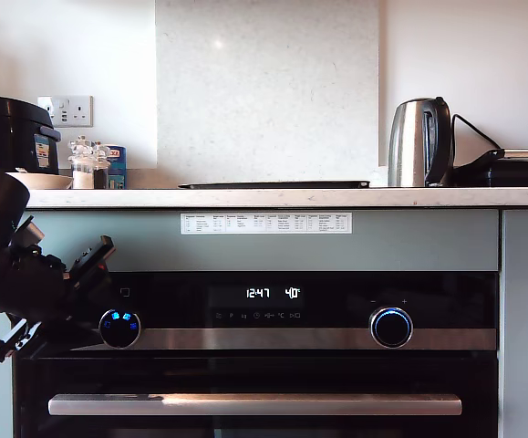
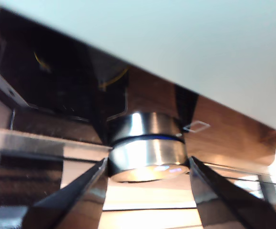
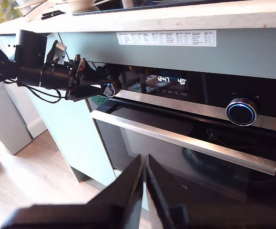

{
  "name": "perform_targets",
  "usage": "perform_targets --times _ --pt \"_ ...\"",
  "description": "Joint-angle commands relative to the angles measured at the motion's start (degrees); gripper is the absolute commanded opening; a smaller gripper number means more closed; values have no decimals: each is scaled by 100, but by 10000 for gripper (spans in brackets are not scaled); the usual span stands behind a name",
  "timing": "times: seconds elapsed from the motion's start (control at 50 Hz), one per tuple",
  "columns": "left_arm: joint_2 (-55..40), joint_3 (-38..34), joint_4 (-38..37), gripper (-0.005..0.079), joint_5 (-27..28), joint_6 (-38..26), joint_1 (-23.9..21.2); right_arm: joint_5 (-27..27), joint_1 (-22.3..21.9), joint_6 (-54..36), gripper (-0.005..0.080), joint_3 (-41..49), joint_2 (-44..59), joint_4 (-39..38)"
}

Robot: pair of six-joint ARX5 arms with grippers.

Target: Switch the oven into grill with fan mode by turning the left rotary switch to the symbol with a fan and a grill above it

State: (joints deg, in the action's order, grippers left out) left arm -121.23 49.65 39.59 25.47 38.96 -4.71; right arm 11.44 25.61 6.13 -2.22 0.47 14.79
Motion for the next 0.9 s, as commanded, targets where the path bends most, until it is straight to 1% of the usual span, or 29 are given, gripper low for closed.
perform_targets --times 0.0,0.16,0.34,0.54,0.72,0.78,0.88 --pt "-332 -151 -188 268 -37 203 96 0 24 7 -12 -13 -35 9" --pt "-332 -151 -229 268 -22 553 98 0 26 7 -12 -13 -35 7" --pt "-332 -151 -243 268 50 1108 103 2 24 7 -12 -13 -35 9" --pt "-332 -151 -238 268 101 1508 122 2 24 7 -12 -13 -35 9" --pt "-332 -151 -229 268 109 1528 122 2 26 7 -12 -13 -35 9" --pt "-332 -151 -221 268 109 1670 125 4 26 7 -12 -13 -35 9" --pt "-332 -151 -177 268 160 1681 166 4 26 7 -12 -13 -35 9"
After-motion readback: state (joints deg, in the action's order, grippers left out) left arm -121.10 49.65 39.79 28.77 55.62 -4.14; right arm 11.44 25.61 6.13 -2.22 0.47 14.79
